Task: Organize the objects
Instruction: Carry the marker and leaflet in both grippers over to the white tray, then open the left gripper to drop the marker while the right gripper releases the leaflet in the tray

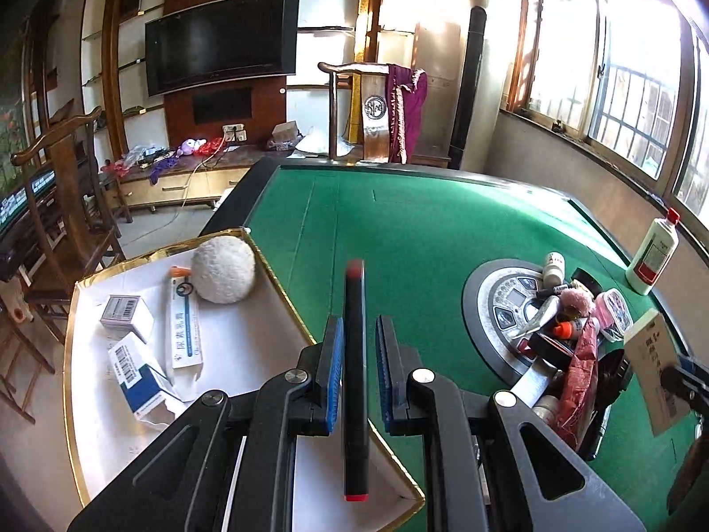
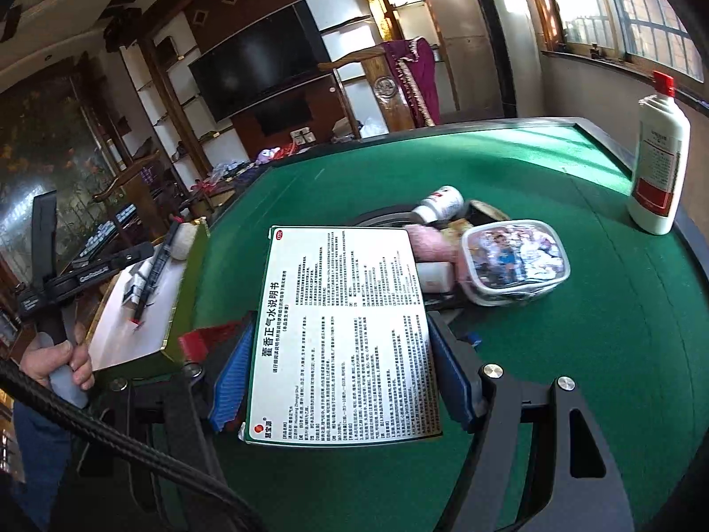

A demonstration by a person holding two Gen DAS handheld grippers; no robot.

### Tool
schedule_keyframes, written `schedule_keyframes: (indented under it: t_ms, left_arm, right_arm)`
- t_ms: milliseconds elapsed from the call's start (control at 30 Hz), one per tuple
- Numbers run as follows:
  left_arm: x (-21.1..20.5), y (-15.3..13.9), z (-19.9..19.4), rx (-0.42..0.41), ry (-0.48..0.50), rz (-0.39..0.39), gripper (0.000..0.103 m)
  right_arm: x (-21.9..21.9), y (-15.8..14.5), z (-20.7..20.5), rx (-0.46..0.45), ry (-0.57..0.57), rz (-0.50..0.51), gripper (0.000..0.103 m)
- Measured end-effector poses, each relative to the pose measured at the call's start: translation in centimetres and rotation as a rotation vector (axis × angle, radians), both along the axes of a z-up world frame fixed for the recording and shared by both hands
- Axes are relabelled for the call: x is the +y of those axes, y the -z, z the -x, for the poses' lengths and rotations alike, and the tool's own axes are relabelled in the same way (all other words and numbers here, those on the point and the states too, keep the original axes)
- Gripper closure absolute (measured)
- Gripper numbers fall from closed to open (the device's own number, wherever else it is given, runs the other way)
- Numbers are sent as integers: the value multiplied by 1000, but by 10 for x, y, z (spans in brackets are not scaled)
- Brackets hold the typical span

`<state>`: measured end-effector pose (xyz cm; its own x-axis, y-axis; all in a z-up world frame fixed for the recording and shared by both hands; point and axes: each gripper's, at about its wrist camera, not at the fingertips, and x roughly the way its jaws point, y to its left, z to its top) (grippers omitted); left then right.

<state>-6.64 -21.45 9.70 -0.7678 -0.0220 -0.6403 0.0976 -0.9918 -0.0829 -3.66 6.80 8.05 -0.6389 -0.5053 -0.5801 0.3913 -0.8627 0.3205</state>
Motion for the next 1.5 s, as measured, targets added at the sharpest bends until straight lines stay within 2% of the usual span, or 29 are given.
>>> schedule_keyframes:
  t_ms: [133, 233, 400, 567, 667, 833, 1000, 1133, 1233, 1500]
  left_arm:
    - [-16, -1, -3, 2, -19, -20, 91]
    - [-25, 5, -1, -20, -18, -40, 91]
    - [-36, 16, 6, -72, -16, -88, 91]
    - [-58, 8, -2, -36, -85, -122, 91]
    - [-72, 13, -1, -49, -129, -114, 91]
    - [-99, 27, 2, -91, -214, -124, 91]
    - [-131, 37, -3, -96, -325, -172, 91]
    - [-147, 40, -7, -88, -376, -212, 91]
    - [-152, 42, -7, -89, -390, -223, 91]
    - [-150, 45, -6, -96, -375, -223, 91]
  right_arm:
    - [-48, -8, -9, -4, -101, 17, 31]
    - [-82, -12, -10, -1, -152, -6, 31]
    - [-97, -16, -9, 19, -172, 10, 31]
    - [-113, -7, 0, -41, -204, 46, 31]
    - [-154, -7, 3, -46, -259, 19, 31]
    - [-221, 0, 18, -114, -344, 7, 31]
    - [-276, 21, 48, -173, -342, -52, 30]
    - [-307, 30, 64, -155, -330, -130, 30]
    - [-316, 37, 75, -158, -309, -160, 30]
    - [-323, 49, 80, -187, -272, -163, 29]
